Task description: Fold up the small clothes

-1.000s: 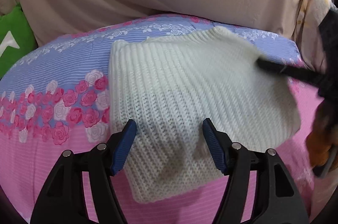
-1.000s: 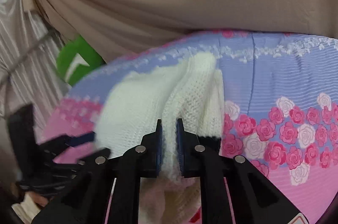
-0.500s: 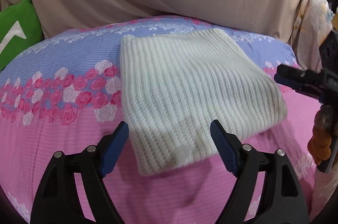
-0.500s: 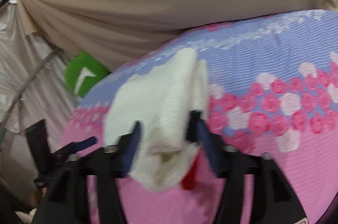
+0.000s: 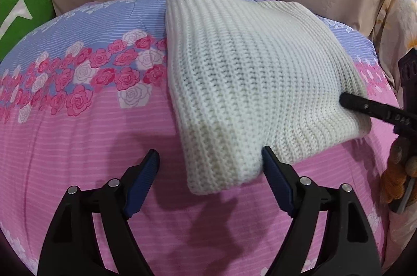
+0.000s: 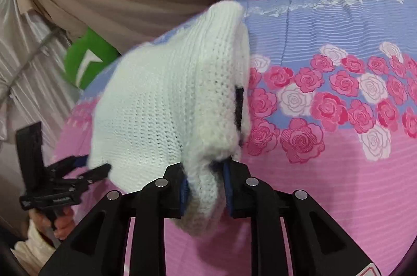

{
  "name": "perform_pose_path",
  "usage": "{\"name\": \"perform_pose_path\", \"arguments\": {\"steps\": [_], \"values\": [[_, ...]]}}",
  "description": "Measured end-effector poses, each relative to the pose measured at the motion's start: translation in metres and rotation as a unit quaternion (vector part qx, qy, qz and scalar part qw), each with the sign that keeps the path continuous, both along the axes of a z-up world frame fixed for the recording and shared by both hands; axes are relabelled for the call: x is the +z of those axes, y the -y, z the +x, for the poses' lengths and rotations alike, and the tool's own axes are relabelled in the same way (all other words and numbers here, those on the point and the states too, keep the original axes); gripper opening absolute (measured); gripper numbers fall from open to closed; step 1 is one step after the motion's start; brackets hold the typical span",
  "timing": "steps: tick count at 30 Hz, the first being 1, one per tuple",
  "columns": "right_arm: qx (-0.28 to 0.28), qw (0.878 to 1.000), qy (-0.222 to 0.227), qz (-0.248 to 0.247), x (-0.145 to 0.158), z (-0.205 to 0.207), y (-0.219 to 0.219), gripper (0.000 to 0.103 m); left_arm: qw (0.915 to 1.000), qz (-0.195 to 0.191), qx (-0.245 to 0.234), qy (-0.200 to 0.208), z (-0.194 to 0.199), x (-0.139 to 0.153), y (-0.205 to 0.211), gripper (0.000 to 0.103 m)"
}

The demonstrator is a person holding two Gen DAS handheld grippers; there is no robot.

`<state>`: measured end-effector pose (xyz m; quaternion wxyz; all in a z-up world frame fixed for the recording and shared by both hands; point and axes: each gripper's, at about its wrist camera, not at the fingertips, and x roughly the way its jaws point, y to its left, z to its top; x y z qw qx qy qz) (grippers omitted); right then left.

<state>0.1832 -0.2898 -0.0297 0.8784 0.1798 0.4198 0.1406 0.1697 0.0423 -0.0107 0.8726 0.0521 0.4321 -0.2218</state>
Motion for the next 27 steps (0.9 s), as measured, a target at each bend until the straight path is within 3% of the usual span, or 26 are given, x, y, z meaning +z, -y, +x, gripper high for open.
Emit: {"name": "perform_pose_path", "arguments": {"steps": [4,6,9,13,16,17,19,22,25,27], "values": [[-0.014,0.999,0.049,-0.013,0.045,-0.012,0.003,0.039,0.9987,-0.010,-0.005,0.050,-0.023,0.036,-0.010,0.074],[-0.018,0.998,0.065,-0.001,0.058,-0.003,0.005,0.055,0.9964,-0.029,-0.007,0.079,-0.027,0.060,-0.012,0.076],[-0.025,0.998,0.054,-0.013,0.058,0.031,-0.003,0.056,0.9934,-0.048,-0.005,0.104,-0.016,0.083,0.000,0.078],[-0.026,0.998,0.049,-0.040,0.045,0.059,-0.019,0.052,0.9944,-0.037,0.003,0.099,0.017,0.075,0.026,0.079],[-0.059,0.989,0.012,-0.137,0.008,0.082,-0.022,0.052,0.9970,0.005,0.019,0.075,0.042,0.046,0.042,0.080],[-0.062,0.992,0.018,-0.107,0.001,0.083,-0.015,0.055,0.9978,0.017,0.026,0.058,0.052,0.031,0.044,0.081],[-0.075,0.995,0.014,-0.069,0.011,0.075,-0.006,0.055,0.9982,-0.015,0.038,0.043,0.061,0.019,0.035,0.089],[-0.084,0.990,0.055,-0.095,0.041,0.045,-0.012,0.046,0.9977,-0.045,0.045,0.024,0.058,0.027,0.022,0.085],[-0.071,0.987,0.092,-0.109,0.063,0.007,-0.023,0.038,0.9958,-0.023,0.050,0.073,0.034,0.050,0.019,0.083],[-0.054,0.986,0.094,-0.128,0.061,-0.006,-0.034,0.024,0.9945,-0.017,0.045,0.094,0.016,0.059,0.019,0.084]]}}
